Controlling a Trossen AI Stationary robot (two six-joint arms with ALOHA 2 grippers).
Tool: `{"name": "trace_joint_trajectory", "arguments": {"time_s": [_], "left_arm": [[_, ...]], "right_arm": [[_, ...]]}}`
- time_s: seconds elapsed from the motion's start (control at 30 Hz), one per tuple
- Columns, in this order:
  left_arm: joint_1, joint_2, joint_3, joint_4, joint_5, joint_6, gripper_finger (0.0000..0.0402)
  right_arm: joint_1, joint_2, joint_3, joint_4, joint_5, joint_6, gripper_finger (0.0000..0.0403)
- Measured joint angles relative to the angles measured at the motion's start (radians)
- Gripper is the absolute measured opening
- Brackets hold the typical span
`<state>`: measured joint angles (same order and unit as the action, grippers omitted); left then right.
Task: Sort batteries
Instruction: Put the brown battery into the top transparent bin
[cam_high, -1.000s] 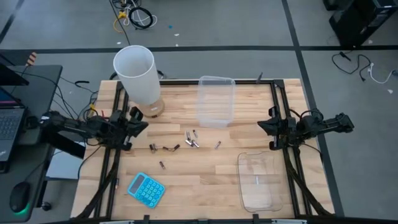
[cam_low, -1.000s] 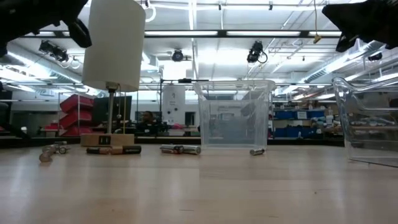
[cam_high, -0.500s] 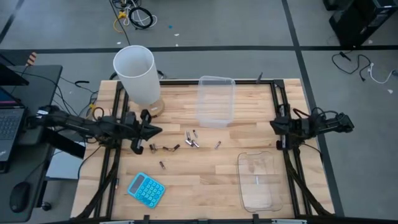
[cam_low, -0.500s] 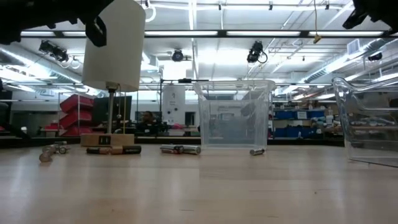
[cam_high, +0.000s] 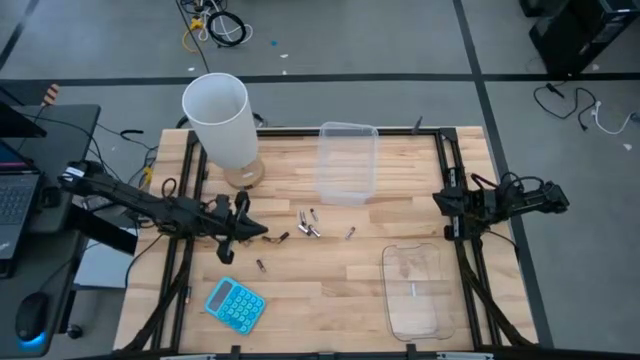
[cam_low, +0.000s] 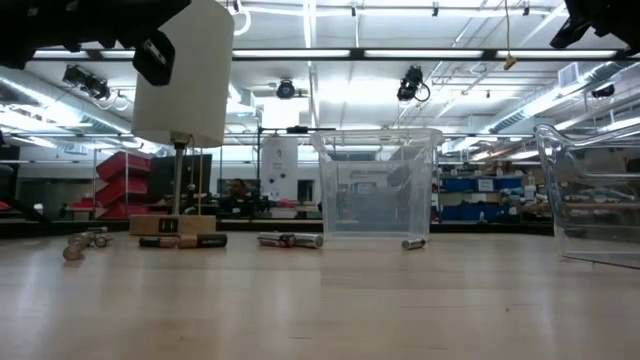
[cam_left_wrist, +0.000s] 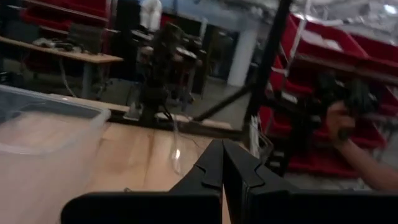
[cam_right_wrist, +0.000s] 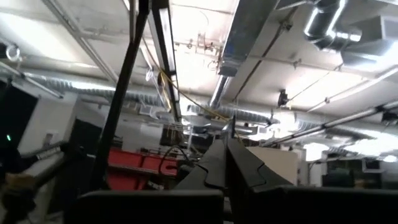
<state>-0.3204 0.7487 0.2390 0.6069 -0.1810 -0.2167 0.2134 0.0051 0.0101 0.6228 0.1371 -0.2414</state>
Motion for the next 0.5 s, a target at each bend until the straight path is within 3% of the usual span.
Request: {"name": "trace_joint_trajectory", "arguments": {"time_s": [0.5], "left_arm": [[-0.022, 0.097, 0.0, 0.022, -0.01, 0.03, 0.0002]], "right_arm": [[0.002, 0.037, 0.052, -0.014, 0.009, 0.054, 0.0003]]}}
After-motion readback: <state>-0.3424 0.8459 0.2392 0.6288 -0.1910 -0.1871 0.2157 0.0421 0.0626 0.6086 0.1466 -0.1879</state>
